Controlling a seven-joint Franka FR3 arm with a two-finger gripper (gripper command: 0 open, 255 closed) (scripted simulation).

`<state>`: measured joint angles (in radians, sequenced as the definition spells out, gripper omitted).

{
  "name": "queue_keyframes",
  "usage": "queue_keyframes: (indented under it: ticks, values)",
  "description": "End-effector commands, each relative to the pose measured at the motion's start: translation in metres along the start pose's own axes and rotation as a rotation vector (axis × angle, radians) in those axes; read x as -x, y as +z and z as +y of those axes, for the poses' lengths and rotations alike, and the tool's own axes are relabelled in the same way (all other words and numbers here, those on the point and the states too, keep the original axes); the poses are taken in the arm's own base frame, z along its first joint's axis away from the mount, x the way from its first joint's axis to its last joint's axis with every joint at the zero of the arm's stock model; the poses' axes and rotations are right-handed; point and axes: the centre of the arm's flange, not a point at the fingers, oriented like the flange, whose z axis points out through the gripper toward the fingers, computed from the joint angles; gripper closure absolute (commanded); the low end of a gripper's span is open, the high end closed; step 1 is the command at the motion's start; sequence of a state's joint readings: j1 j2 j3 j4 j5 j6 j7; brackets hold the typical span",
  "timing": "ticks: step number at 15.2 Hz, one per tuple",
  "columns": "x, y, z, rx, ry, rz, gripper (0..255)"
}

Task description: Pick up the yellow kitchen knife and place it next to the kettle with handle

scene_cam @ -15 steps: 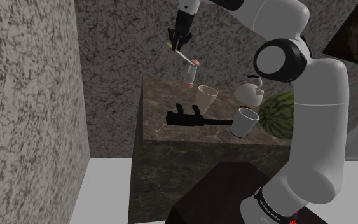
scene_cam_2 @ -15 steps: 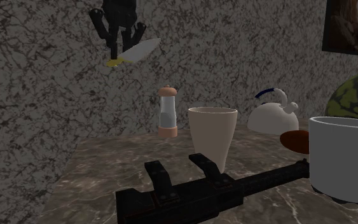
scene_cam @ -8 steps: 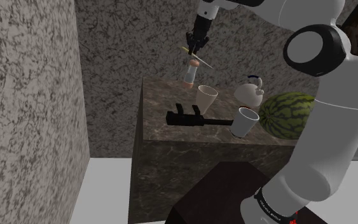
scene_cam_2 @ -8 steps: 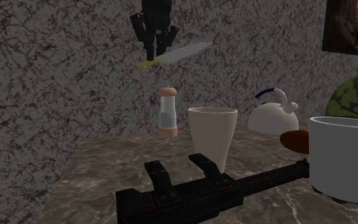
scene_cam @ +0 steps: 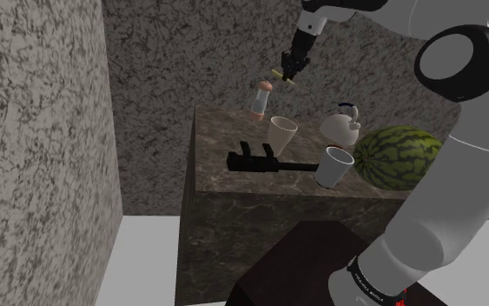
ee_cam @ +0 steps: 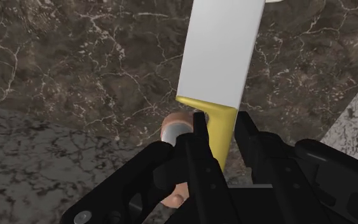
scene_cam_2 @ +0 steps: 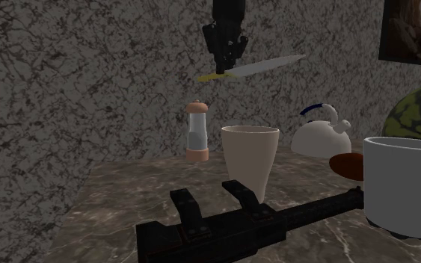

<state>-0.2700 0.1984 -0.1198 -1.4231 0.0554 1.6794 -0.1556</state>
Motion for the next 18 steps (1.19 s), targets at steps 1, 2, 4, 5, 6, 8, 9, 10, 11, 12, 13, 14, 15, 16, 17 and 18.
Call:
queue_keyframes:
  ticks: [1, 2, 4, 5, 6, 8, 9, 10, 11, 12, 13, 14, 15, 16, 17, 18]
  values:
    - [0.014, -0.005, 0.026, 0.0, -0.001, 0.0, 255]
    - [0.019, -0.005, 0.038, 0.0, -0.001, 0.0, 255]
    - [0.03, -0.007, 0.062, 0.0, -0.001, 0.0, 255]
    - [0.035, -0.007, 0.074, 0.0, -0.001, 0.0, 255]
    - [0.041, -0.008, 0.086, 0.0, -0.001, 0.0, 255]
    - [0.052, -0.009, 0.11, 0.0, -0.001, 0.0, 255]
    - [0.057, -0.01, 0.122, 0.0, -0.001, 0.0, 255]
    - [0.062, -0.01, 0.134, 0.0, -0.001, 0.0, 255]
    - [0.068, -0.011, 0.146, 0.0, -0.001, 0.0, 255]
    - [0.073, -0.012, 0.158, 0.0, -0.001, 0.0, 255]
    - [0.079, -0.012, 0.17, 0.0, -0.001, 0.0, 255]
    - [0.086, -0.013, 0.185, 0.0, -0.001, 0.0, 255]
    - [0.086, -0.008, 0.186, 0.0, -0.001, 0.0, 255]
    - [0.086, -0.002, 0.186, 0.0, -0.001, 0.0, 255]
    - [0.087, 0.003, 0.186, 0.0, -0.001, 0.0, 255]
    - [0.087, 0.008, 0.186, 0.0, -0.001, 0.0, 255]
